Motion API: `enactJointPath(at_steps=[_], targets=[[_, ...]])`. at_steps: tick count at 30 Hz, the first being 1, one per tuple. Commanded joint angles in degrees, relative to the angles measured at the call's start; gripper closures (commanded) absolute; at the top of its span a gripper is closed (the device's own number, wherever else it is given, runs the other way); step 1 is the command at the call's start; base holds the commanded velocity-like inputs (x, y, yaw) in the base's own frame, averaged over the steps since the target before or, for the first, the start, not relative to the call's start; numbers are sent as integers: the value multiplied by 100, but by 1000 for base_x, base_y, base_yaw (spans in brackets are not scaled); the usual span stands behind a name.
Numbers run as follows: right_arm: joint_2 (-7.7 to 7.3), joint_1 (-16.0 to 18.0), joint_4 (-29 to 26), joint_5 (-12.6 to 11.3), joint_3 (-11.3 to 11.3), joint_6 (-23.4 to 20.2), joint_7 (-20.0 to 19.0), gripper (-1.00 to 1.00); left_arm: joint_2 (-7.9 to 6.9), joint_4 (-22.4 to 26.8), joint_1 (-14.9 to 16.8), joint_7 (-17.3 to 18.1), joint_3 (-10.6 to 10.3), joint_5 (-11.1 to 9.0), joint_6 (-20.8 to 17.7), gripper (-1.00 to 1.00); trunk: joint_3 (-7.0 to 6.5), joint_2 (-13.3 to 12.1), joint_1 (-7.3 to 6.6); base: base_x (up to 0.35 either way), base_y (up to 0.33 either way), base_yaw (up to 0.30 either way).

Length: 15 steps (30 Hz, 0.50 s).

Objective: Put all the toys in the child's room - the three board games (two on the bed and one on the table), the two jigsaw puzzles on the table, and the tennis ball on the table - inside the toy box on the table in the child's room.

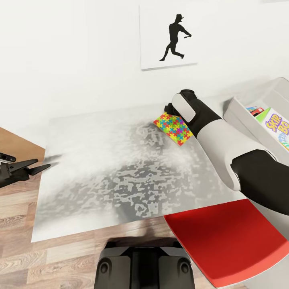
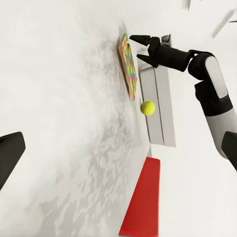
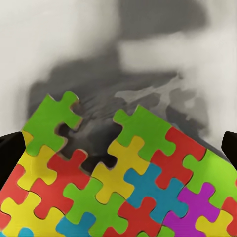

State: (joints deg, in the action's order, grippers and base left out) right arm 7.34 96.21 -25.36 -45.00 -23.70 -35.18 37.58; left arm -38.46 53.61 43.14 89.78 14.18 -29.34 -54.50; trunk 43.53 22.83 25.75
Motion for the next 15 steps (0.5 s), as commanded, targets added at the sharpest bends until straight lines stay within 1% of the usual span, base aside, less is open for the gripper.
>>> enactJointPath(at_steps=[1,15], targets=[[-5,5,-3,-52,-41,-16,44,-100,-3,0,2,22,-3,0,-61,-100,7,9,3,0,0,0],[-2,15,4,-52,-9,-16,48,-100,-3,0,2,22,-3,5,-52,-100,9,9,3,0,0,0]])
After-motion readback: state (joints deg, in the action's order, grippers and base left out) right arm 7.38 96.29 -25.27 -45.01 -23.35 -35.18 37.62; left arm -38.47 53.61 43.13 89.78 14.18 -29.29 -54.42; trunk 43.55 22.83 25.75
